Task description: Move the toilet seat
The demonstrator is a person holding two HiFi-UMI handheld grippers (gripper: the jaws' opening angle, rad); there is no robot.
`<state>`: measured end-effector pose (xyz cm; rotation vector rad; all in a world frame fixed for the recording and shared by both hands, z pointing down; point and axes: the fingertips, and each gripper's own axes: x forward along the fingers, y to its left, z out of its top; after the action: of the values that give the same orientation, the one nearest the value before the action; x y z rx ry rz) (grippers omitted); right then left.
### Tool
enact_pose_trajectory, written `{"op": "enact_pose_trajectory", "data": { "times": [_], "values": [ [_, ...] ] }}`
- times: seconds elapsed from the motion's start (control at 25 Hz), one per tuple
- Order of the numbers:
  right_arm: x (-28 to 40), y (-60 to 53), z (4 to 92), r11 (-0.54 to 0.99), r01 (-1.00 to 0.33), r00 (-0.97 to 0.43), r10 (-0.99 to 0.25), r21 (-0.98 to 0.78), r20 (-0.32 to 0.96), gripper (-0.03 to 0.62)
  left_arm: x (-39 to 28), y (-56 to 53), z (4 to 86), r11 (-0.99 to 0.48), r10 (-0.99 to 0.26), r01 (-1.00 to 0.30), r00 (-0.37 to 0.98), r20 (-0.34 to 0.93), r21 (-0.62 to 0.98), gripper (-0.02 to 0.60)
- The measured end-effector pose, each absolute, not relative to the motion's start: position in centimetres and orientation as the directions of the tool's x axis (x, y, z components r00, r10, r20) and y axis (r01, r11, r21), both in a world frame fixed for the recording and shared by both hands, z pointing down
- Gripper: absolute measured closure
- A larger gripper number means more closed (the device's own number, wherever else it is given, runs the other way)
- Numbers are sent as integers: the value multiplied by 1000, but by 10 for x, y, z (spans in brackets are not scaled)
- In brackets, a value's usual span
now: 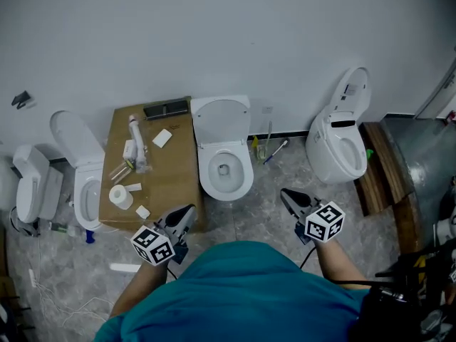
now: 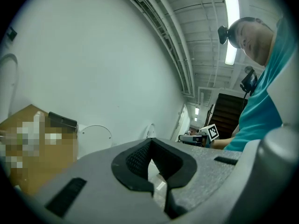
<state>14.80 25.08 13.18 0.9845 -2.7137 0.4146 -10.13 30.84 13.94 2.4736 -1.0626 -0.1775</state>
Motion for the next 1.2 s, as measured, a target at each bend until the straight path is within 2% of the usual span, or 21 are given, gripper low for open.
{"op": "enact_pose_trajectory", "data": {
  "times": [0.36, 0.88, 1.2],
  "values": [
    [165, 171, 151, 783, -578, -811, -518, -231, 273, 595, -86, 255, 147, -531, -783, -734, 616, 87, 424, 581],
    [240, -8, 152, 875, -411, -900, -346, -256, 265, 595, 18, 110, 131, -397, -873, -819, 476, 103, 415, 581],
    [253, -69, 171, 894, -347, -923, -273, -284, 270, 595, 48, 53, 135, -348, -888, -844, 437, 145, 409, 581]
  ]
}}
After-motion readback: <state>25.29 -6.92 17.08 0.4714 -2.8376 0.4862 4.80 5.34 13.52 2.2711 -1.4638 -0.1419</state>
